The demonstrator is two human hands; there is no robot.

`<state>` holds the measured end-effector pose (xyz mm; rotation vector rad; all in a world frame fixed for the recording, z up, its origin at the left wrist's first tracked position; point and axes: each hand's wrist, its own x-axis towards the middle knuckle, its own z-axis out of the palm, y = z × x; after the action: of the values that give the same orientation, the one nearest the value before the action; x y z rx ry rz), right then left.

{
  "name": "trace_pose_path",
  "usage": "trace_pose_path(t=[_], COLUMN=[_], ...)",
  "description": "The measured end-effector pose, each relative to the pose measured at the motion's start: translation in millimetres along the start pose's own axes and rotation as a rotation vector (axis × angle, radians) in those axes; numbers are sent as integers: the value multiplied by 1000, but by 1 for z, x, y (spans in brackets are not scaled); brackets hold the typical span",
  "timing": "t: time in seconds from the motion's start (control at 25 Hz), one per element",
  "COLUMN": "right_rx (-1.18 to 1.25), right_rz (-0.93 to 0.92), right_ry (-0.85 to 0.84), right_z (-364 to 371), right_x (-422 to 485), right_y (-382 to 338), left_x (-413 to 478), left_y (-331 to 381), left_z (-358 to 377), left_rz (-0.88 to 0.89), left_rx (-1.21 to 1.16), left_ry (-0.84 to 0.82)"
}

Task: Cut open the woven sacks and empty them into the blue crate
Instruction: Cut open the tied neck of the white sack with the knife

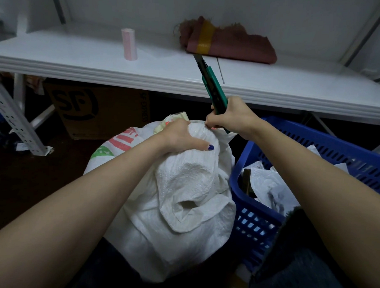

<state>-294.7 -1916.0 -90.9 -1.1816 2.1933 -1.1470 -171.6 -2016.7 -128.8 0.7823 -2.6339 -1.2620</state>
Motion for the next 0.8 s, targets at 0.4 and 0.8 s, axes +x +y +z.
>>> trace_pose_path(t=[0.4,0.8], right_rx=[42,-576], right_rz=[-17,-123], right_ry=[169,56], right_z=[-1,-19], right_x=[-6,-29], right_y=[9,32], left_x=[8,10], left_y=[-12,-14], left_z=[-18,-34], left_rz=[-182,-211], left_rx=[-156,-53], left_ry=[214,389])
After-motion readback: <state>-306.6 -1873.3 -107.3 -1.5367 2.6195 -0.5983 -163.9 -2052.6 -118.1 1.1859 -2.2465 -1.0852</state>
